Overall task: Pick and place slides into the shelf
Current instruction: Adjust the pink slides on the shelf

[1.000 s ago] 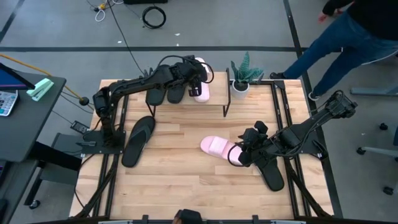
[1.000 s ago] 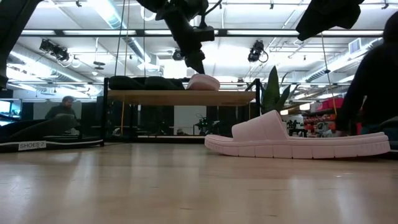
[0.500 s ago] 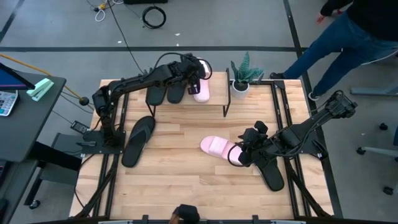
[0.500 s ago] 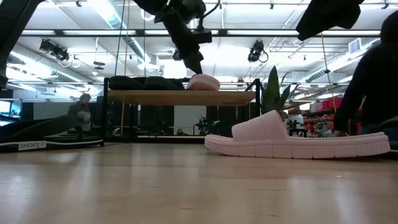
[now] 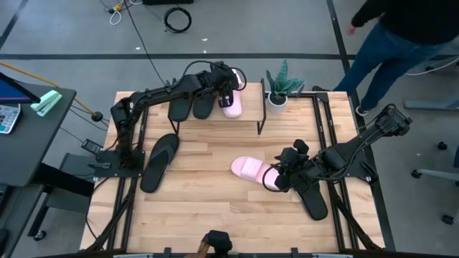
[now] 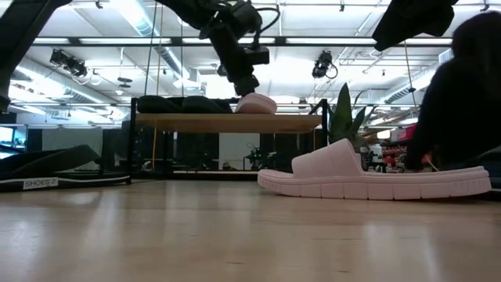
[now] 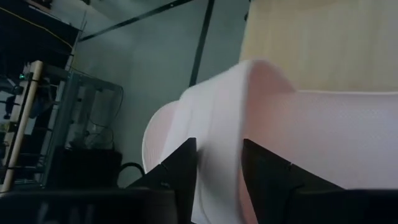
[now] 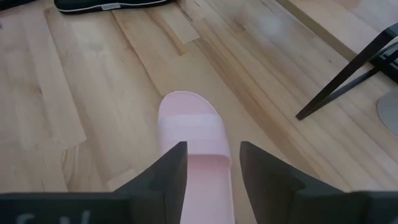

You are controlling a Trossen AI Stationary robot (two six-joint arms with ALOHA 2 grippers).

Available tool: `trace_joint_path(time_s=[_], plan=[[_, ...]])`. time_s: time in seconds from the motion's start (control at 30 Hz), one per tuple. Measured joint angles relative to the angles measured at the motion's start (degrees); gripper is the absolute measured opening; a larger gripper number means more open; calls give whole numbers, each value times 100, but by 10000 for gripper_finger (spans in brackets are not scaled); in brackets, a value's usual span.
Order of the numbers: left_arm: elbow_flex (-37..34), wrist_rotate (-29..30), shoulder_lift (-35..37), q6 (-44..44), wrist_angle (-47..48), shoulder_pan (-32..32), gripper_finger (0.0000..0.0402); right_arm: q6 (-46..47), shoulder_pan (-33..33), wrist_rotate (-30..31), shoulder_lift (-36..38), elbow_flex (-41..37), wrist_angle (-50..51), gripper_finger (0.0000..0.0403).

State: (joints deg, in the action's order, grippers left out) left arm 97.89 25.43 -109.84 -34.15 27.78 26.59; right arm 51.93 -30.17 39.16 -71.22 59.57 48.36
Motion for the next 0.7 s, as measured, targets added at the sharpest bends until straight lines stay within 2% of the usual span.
trace_joint_path(time_s=[0.13,0.3,0.5,0.7], plan=[[-4,34,-2,-177,-225,16,92,4,0,2,0,0,2,154],[-4,81,-2,-257,-301,18,16,43,0,2,0,0,0,154],[-7,92,112,-431,-375,-196,14,56,0,2,1,0,1,154],[-7,64,133,-103,-132,-455,16,100,0,2,2,0,-1,154]])
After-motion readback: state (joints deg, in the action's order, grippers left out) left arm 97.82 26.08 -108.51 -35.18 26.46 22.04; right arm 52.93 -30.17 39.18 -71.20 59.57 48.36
